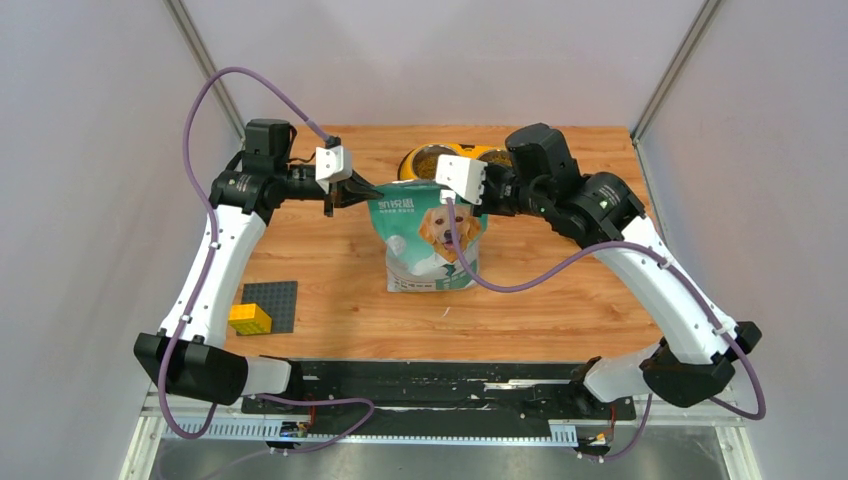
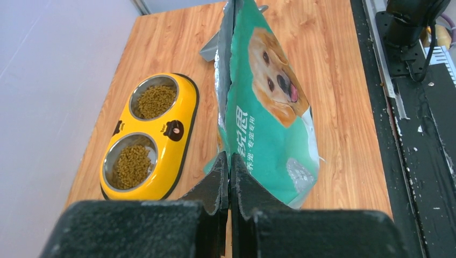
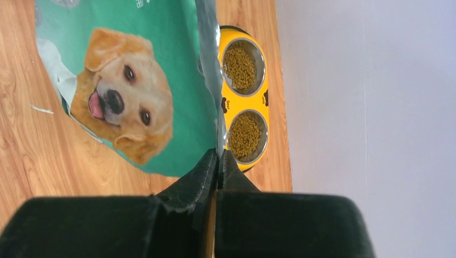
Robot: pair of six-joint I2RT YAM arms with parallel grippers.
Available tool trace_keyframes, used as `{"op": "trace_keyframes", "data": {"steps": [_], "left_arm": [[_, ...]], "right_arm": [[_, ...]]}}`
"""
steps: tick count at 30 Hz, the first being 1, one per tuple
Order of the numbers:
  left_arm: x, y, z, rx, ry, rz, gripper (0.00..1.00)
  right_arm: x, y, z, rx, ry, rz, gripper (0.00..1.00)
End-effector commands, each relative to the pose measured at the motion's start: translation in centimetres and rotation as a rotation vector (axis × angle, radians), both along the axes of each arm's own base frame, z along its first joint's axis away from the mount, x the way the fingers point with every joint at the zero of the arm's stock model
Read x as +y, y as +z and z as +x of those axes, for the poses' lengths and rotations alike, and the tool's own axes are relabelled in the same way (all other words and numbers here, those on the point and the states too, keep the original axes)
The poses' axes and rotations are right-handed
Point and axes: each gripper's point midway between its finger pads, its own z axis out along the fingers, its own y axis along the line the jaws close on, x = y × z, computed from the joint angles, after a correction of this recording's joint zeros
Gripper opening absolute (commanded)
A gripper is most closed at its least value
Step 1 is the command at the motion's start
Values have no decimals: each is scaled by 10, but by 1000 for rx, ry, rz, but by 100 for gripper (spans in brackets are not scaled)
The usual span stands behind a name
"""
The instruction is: Serve the pet food
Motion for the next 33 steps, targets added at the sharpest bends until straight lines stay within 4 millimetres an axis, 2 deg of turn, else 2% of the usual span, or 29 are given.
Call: {"op": "trace_keyframes", "data": {"steps": [1,8,9,10,11,12,13,14,15,16,19,23,25,29,33], "left_arm": [[12,9,2,-19,56,14,0],[7,19,-2,2,33,-29,0],[7,21,-2,9,42,-37,4],[7,21,-2,10,46,-40,17],[7,23,-2,7,50,-45,25],[7,24,-3,5,52,-47,36],[7,25,-5,1,53,-50,40],[8,25,-6,-4,54,-50,46],[8,25,-8,-10,55,-51,49],[9,25,-7,-15,61,-48,52],[10,21,-6,-7,82,-41,57],[9,19,-2,66,96,-44,60],[7,18,-2,119,75,-46,60],[4,11,1,221,45,-38,56],[3,3,5,257,40,-28,51]], "right_arm": [[-69,21,4,-82,-235,-50,0],[-80,33,9,-127,-308,-33,0],[-81,35,13,-146,-328,-30,0],[-81,36,15,-158,-333,-27,0],[-79,35,17,-168,-335,-23,2],[-76,36,21,-184,-336,-13,8],[-72,37,23,-194,-330,-2,16],[-65,38,23,-195,-314,19,30],[-56,41,22,-190,-288,50,46],[-47,45,20,-185,-262,87,55],[-18,62,10,-144,-154,221,66],[18,91,-11,-75,13,395,71],[38,96,-24,-11,115,447,72],[68,90,-37,90,263,475,73],[92,76,-36,146,349,459,73]]}}
